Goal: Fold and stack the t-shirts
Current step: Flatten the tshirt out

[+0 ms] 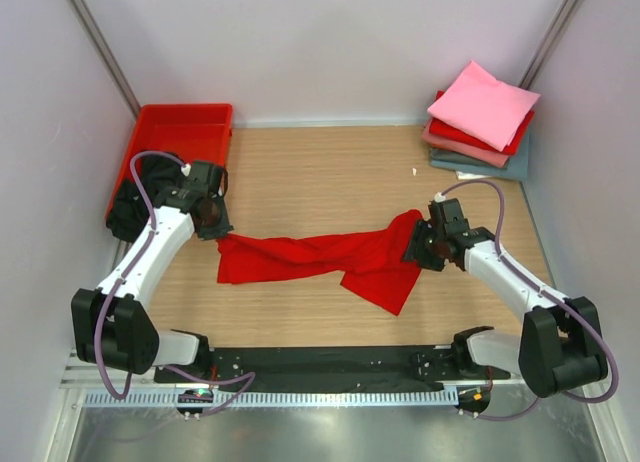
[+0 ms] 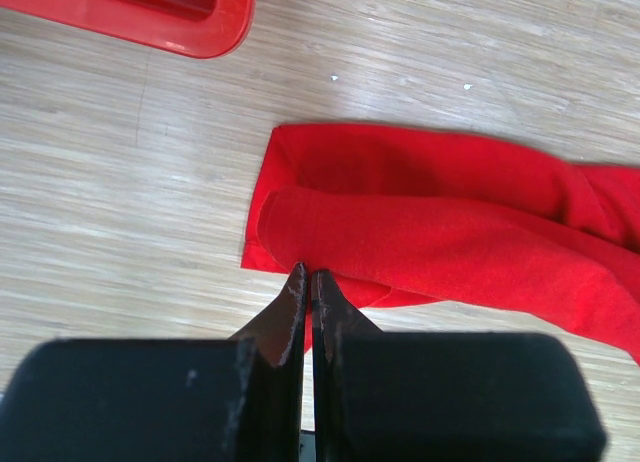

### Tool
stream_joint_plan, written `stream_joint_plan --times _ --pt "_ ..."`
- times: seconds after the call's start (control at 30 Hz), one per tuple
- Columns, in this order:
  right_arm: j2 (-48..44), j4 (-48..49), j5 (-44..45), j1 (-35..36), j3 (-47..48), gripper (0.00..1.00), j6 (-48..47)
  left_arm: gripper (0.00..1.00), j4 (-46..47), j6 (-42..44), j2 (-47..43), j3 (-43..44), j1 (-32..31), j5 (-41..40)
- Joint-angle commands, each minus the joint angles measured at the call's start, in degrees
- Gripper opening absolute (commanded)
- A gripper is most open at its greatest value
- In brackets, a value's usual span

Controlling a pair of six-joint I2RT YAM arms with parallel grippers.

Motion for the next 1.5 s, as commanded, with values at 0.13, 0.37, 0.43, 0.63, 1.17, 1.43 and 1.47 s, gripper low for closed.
stream_joint_plan --times 0.13,0.37,0.43,0.63,1.17,1.43,1.47 --pt "2.0 3.9 2.4 0.3 -0.8 0.51 0.4 0.0 1.6 0.9 -1.6 -0.3 0.3 -0.7" --pt "-0.3 1.9 4.9 0.3 0.6 0.53 0.2 0.0 1.6 0.9 -1.6 -0.4 0.3 -0.7" --pt "0.1 2.1 4.9 0.3 0.5 0.52 0.1 0.0 1.6 0.9 -1.5 -0.4 0.3 -0.8" --pt "1.3 4.1 3.7 0.3 0.1 0.49 0.5 0.0 1.6 0.9 -1.3 -0.5 0.3 -0.5" --pt "2.3 5.5 3.0 0.3 0.5 0.2 0.2 0.0 1.5 1.1 -1.1 -0.6 0.3 -0.5" --pt "-2.3 0.9 3.2 0.3 3.7 0.02 0.1 0.0 1.5 1.1 -1.1 -0.6 0.3 -0.7" --pt "-3.8 0.2 3.2 0.3 4.5 0.02 0.2 0.0 1.5 1.0 -1.2 -0.5 0.3 -0.9"
